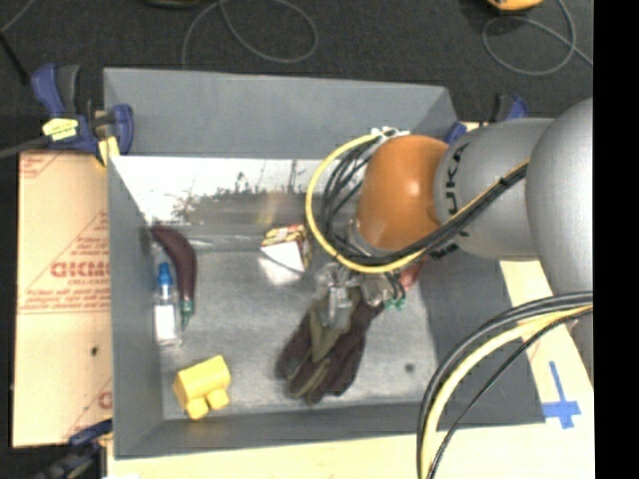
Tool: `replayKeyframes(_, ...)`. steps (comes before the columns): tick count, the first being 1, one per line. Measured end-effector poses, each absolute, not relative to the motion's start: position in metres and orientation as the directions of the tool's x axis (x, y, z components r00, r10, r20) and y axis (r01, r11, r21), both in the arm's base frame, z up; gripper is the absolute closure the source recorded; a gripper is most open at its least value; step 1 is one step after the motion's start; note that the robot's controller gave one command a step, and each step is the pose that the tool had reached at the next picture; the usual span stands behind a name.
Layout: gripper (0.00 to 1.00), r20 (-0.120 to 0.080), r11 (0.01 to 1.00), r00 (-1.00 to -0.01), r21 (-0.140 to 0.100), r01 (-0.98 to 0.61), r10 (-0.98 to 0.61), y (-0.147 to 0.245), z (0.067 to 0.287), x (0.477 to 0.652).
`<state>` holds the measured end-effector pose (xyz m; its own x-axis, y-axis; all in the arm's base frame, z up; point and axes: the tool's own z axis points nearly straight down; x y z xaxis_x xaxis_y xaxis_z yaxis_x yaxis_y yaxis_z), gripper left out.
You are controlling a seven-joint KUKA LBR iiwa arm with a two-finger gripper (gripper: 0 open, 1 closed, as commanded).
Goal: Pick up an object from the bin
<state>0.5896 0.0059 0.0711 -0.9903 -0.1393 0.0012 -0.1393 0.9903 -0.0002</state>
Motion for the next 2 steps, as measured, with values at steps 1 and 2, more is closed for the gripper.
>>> replayKeyframes(1,1.0,-0.001,0.993,-0.993,0.001,-0.117,-0.117,0.013,0.076,0.592)
replayKeyframes(2,1.0,-0.002,0.992,-0.992,-0.002,-0.127,-0.127,0.007,0.207,0.587)
